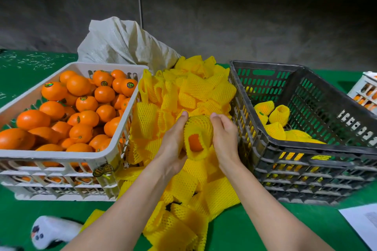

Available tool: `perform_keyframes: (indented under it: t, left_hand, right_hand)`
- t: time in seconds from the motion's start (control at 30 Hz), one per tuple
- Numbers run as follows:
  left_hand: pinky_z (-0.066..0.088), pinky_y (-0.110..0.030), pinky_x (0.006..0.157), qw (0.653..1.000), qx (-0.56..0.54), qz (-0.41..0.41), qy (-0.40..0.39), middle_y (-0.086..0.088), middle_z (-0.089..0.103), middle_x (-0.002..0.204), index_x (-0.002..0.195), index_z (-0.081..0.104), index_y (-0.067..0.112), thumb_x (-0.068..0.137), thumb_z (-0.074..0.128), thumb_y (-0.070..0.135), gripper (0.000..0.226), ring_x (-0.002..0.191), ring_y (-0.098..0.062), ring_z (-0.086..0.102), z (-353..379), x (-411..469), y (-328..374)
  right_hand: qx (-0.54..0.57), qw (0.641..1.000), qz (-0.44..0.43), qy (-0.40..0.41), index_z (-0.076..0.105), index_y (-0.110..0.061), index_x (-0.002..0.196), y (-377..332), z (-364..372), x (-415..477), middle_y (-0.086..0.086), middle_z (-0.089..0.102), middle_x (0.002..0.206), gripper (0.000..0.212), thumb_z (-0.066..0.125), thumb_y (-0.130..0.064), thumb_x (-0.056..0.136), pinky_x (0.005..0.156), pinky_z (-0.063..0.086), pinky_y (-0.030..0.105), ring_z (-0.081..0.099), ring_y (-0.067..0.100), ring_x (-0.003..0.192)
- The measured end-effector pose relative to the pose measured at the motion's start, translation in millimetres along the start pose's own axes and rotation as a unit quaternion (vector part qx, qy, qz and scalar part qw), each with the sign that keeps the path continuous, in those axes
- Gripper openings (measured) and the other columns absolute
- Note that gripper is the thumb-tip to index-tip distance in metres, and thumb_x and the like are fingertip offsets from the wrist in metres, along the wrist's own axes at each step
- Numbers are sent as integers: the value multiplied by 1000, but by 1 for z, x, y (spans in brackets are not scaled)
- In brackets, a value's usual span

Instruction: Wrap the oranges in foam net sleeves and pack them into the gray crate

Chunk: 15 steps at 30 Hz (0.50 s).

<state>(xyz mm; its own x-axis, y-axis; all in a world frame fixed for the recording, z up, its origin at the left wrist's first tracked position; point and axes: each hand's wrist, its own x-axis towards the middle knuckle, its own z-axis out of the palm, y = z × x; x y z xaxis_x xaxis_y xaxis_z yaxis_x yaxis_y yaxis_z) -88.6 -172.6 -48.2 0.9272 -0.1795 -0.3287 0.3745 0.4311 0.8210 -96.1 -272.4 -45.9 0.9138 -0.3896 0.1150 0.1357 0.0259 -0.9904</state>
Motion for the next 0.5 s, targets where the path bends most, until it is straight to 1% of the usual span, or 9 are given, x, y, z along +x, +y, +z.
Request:
perform_keyframes:
  t: [0.07,0.17,0.2,0.27,0.3,0.33,0.37,0.43,0.5]
  left_hand:
    - [53,-43,90,1000,3,12,3,-14,71,105,119,62,11,92,55,39,40,98,-28,68,2,1,-4]
    - [56,-36,77,1000,-8,10,-2,-13,74,93,108,66,13,87,61,39,34,83,-25,71,2,3,-3]
    - [57,-34,70,1000,-15,3,-13,-12,74,87,101,68,14,84,63,40,32,77,-23,71,1,4,-1]
    - [55,-30,60,999,-24,-3,-41,-9,73,77,92,68,14,71,68,41,35,66,-21,70,0,4,1]
    - [54,-30,60,998,-27,-4,-56,-9,73,76,92,67,13,65,68,41,39,65,-20,70,-1,4,1]
    - [54,-32,63,997,-31,-6,-68,-9,73,76,93,67,11,63,67,40,42,66,-21,70,-1,3,1]
    - [54,-34,67,996,-35,-8,-77,-10,72,78,96,66,10,63,67,40,45,68,-21,69,-1,3,1]
    - [52,-38,76,995,-45,-13,-87,-11,71,82,102,65,9,64,66,39,48,73,-23,68,-2,2,1]
    - [51,-39,79,994,-52,-26,-95,-12,71,83,98,67,8,64,66,38,46,73,-24,68,-3,2,3]
  right_hand:
    - [4,1000,2,19,52,13,85,-4,1,-2,27,51,74,45,49,-31,95,67,40,44,50,30,67]
    - [-25,1000,-4,3,46,0,61,-5,-2,-2,10,38,54,50,54,-40,91,53,32,28,38,15,53]
    - [-26,1000,-2,-10,47,4,60,-5,-3,0,10,36,56,52,55,-37,91,54,29,27,36,15,56]
    - [-11,999,23,-33,53,23,85,-6,-4,2,28,51,68,56,56,-32,91,62,33,30,46,23,66]
    - [1,999,35,-40,49,27,98,-6,-6,4,42,53,83,58,57,-30,91,67,37,34,54,34,73]
    - [9,998,49,-48,44,28,104,-6,-6,5,47,50,99,58,57,-27,91,72,43,41,55,49,84]
    - [20,996,63,-55,44,28,106,-5,-7,6,47,48,106,57,57,-25,91,77,46,47,52,54,98]
    - [29,995,80,-60,52,23,107,-4,-8,9,38,60,101,49,58,-23,90,74,49,37,59,45,95]
    - [36,992,98,-69,62,15,105,-4,-9,10,19,69,92,39,59,-21,89,65,47,23,61,23,81]
